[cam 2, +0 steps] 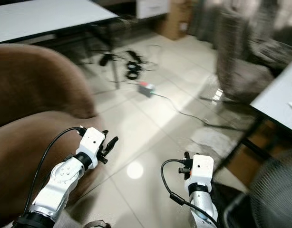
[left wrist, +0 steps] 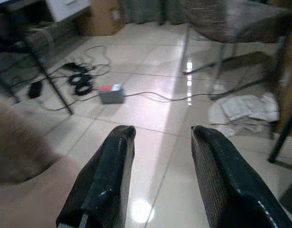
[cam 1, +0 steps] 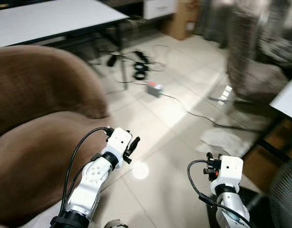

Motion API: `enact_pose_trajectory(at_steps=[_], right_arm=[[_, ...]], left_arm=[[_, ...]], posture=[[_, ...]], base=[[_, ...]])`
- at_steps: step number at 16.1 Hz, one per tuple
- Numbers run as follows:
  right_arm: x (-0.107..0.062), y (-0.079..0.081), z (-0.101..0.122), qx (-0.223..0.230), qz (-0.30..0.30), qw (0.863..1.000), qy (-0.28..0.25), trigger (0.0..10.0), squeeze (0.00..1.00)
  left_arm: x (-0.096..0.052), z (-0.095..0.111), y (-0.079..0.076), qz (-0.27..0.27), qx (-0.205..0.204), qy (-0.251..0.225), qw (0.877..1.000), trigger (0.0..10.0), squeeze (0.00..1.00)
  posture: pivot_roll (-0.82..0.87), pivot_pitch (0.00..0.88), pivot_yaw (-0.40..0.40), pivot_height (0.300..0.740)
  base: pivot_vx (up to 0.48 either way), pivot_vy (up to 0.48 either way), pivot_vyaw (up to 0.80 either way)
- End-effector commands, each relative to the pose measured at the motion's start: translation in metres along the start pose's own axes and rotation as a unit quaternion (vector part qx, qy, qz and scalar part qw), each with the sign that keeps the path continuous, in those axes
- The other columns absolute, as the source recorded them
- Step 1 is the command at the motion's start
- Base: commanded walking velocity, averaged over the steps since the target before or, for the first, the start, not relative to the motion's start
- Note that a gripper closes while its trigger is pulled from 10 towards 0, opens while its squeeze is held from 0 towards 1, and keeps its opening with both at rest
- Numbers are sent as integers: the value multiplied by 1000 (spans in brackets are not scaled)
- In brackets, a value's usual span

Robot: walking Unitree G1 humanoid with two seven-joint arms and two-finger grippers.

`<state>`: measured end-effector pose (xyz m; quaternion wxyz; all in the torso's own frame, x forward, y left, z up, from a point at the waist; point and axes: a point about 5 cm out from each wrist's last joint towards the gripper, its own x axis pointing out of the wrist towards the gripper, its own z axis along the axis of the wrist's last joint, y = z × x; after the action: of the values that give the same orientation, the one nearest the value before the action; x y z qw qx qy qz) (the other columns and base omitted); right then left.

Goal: Move the pillow to the sofa from floor

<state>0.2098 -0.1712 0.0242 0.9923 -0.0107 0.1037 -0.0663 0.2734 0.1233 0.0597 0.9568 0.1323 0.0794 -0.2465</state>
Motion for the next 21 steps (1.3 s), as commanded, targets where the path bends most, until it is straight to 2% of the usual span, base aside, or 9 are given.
enact_pose_trajectory(at_steps=[1,11,18,21], right_arm=[[1,1,2,-2,4,1000,-7,10000,0],[-2,-2,-2,-5,2,1000,0,10000,0],[0,-1,-1,-9,12,1000,-4,10000,0],[1,3,2,-13,28,999,-10,10000,0]], left_arm=[[-2,-1,0,5,1,-1,1000,10000,0],[0,2,-3,-5,14,-13,1000,10000,0],[0,4,-5,-3,14,-20,1000,10000,0],[-5,5,-3,8,9,-30,999,10000,0]], posture=[[24,10,-15,740],[14,0,-3,740],[17,4,-15,740],[26,13,-25,740]], base=[[0,0,800],[0,0,800],[0,-399,800],[0,-419,800]])
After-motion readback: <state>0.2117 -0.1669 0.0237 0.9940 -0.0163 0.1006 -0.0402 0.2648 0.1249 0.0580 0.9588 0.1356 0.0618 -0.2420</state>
